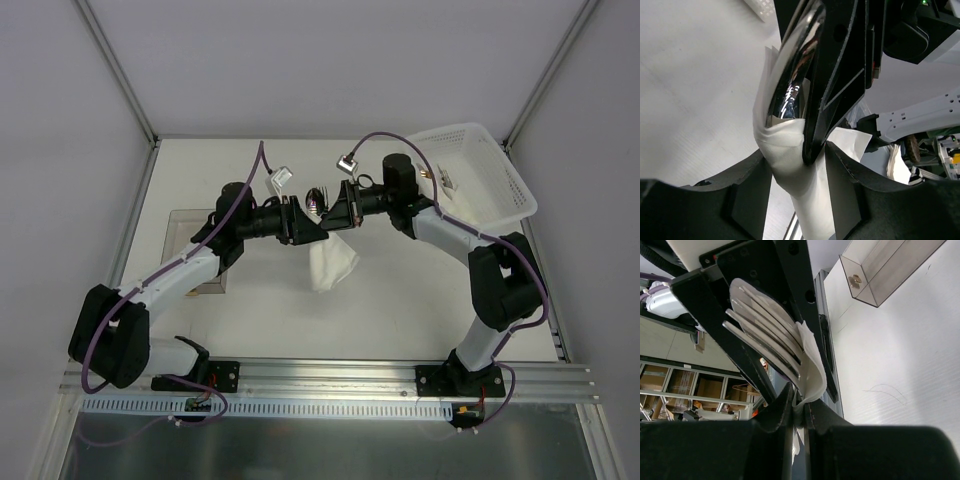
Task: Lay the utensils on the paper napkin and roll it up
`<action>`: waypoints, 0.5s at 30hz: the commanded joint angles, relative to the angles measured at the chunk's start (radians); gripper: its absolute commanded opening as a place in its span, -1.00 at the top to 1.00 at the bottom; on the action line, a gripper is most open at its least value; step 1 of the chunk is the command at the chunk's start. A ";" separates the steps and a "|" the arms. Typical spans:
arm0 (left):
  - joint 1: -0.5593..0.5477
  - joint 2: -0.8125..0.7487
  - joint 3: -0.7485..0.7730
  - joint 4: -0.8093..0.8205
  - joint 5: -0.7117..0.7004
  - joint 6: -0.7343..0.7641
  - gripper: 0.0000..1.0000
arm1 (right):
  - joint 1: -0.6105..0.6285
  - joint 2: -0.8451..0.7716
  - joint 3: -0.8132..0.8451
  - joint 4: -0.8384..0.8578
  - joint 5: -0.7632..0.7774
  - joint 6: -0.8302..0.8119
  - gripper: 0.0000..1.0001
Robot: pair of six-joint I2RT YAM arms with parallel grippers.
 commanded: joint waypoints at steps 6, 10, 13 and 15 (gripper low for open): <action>0.007 0.008 -0.050 0.171 0.036 -0.065 0.11 | 0.008 -0.055 0.038 0.159 -0.044 0.102 1.00; 0.007 0.005 -0.087 0.234 0.038 -0.094 0.10 | 0.010 -0.044 0.031 0.283 -0.045 0.212 1.00; 0.007 0.010 -0.107 0.311 0.044 -0.133 0.14 | 0.010 -0.025 0.015 0.417 -0.051 0.328 1.00; 0.008 0.013 -0.110 0.341 0.050 -0.147 0.29 | 0.010 -0.009 0.003 0.546 -0.055 0.402 1.00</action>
